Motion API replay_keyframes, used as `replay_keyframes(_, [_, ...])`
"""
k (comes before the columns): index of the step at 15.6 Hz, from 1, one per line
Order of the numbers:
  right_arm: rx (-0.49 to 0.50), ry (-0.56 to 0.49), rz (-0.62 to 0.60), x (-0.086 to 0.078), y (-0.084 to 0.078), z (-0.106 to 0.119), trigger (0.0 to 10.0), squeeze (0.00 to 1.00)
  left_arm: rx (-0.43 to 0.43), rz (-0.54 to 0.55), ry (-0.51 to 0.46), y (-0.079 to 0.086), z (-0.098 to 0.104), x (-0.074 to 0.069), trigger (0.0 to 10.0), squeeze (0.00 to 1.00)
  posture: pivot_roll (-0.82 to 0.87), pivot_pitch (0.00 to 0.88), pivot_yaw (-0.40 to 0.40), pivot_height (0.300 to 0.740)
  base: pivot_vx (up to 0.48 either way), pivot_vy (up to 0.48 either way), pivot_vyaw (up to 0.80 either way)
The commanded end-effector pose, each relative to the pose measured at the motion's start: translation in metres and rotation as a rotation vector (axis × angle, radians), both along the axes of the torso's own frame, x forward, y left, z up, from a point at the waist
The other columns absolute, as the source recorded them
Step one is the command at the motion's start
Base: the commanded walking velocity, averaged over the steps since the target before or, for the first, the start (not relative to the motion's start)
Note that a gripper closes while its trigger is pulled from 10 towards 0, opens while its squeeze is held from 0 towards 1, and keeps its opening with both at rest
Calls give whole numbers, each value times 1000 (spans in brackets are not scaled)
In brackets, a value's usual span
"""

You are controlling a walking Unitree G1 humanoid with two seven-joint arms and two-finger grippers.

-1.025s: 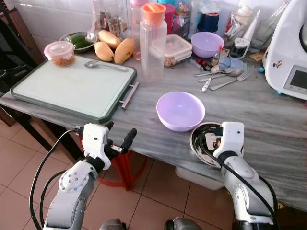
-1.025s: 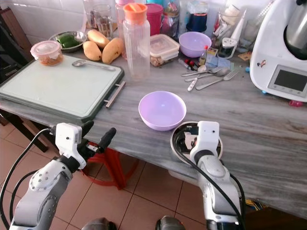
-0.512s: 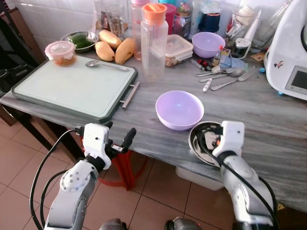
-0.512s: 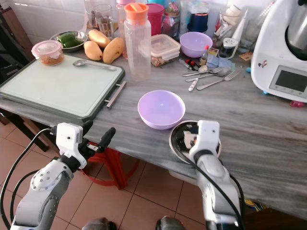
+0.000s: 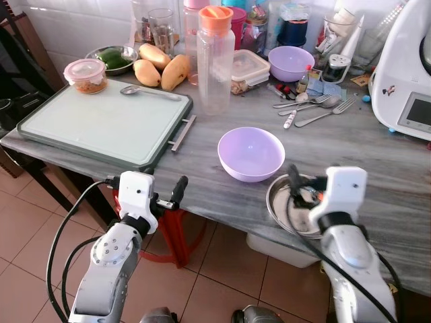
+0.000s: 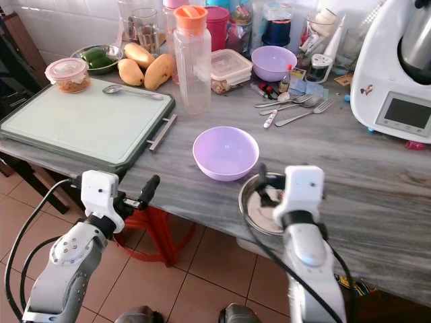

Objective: Setting the table

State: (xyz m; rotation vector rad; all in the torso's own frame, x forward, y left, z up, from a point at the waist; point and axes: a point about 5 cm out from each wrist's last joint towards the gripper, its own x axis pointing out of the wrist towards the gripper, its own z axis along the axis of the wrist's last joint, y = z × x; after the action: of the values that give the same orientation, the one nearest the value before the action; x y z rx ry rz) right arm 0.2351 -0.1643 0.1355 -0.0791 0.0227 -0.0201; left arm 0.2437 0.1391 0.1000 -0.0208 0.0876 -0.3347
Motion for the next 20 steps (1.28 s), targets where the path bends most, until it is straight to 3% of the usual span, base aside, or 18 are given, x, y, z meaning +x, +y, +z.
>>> replay_keyframes(1, [-29, -55, 2, 3, 1, 9, 10000, 0, 12, 9, -12, 0, 2, 3, 10000, 0, 7, 0, 4, 740, 0, 0, 0])
replay_keyframes(2, [-17, -60, 24, 6, 4, 10, 10000, 0, 10, 17, -16, 1, 3, 4, 10000, 0, 10, 0, 0, 740, 0, 0, 0])
replay_keyframes(4, [47, 56, -1, 3, 1, -8, 10000, 0, 13, 17, -14, 2, 2, 4, 10000, 0, 10, 0, -2, 740, 0, 0, 0])
replay_keyframes(7, [38, 145, -22, 0, -4, -25, 10000, 0, 14, 15, -10, 1, 1, 2, 10000, 0, 9, 0, 0, 740, 0, 0, 0])
replay_keyframes(14, [84, 299, 1, -6, 3, -49, 10000, 0, 21, 4, -6, 1, 2, 1, 10000, 0, 16, 5, 3, 740, 0, 0, 0])
replay_keyframes(20, [108, 313, -6, 2, 2, -50, 10000, 0, 25, -1, -4, 2, 2, -1, 10000, 0, 25, 13, 5, 740, 0, 0, 0])
